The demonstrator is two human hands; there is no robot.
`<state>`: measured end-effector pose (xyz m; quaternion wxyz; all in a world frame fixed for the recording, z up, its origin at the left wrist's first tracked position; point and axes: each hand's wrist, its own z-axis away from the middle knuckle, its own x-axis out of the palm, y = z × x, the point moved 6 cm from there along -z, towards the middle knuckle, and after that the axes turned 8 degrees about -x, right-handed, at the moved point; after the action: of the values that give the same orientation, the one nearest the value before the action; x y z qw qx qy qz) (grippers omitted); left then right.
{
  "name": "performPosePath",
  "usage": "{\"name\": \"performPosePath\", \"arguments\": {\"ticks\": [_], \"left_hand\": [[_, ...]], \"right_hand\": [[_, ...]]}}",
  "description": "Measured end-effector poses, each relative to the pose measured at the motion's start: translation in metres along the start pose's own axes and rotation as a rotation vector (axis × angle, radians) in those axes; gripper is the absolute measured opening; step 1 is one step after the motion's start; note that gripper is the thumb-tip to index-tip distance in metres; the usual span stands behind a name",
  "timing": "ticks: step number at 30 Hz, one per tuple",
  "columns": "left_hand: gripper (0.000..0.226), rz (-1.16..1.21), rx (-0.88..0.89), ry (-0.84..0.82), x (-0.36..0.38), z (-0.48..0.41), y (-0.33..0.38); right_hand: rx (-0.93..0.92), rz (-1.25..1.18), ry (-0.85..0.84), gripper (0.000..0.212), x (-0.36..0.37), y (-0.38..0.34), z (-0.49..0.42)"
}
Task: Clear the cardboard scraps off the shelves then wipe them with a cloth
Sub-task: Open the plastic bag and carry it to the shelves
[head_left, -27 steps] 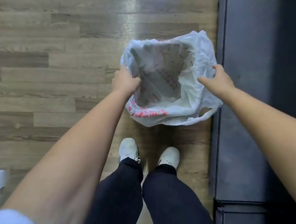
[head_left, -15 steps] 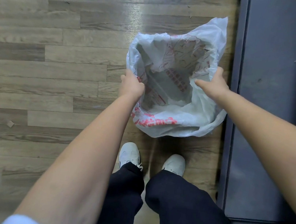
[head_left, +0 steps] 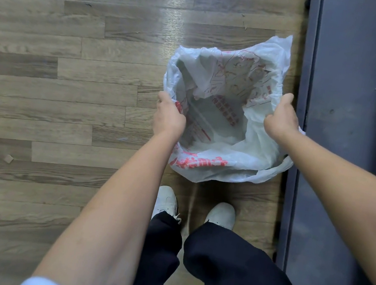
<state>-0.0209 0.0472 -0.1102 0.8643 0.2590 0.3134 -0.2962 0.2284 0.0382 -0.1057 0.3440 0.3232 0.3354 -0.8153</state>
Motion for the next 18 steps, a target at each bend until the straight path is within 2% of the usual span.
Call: {"name": "performPosePath", "arguments": {"ticks": [8, 10, 14, 18], "left_hand": [[0.023, 0.155, 0.02, 0.106, -0.074, 0.043, 0.024], [0.023, 0.176, 0.034, 0.144, -0.102, 0.063, 0.033], [0.024, 0.226, 0.063, 0.195, -0.163, 0.113, 0.054], [0.027, 0.264, 0.088, 0.23, -0.226, 0.172, 0.073]], "right_hand": [[-0.058, -0.097, 0.098, 0.026, -0.072, -0.051, 0.036], [-0.074, -0.121, 0.118, 0.024, -0.101, -0.068, 0.052], [-0.093, -0.162, 0.164, 0.035, -0.163, -0.099, 0.093], [-0.121, -0.183, 0.189, 0.034, -0.228, -0.131, 0.139]]}}
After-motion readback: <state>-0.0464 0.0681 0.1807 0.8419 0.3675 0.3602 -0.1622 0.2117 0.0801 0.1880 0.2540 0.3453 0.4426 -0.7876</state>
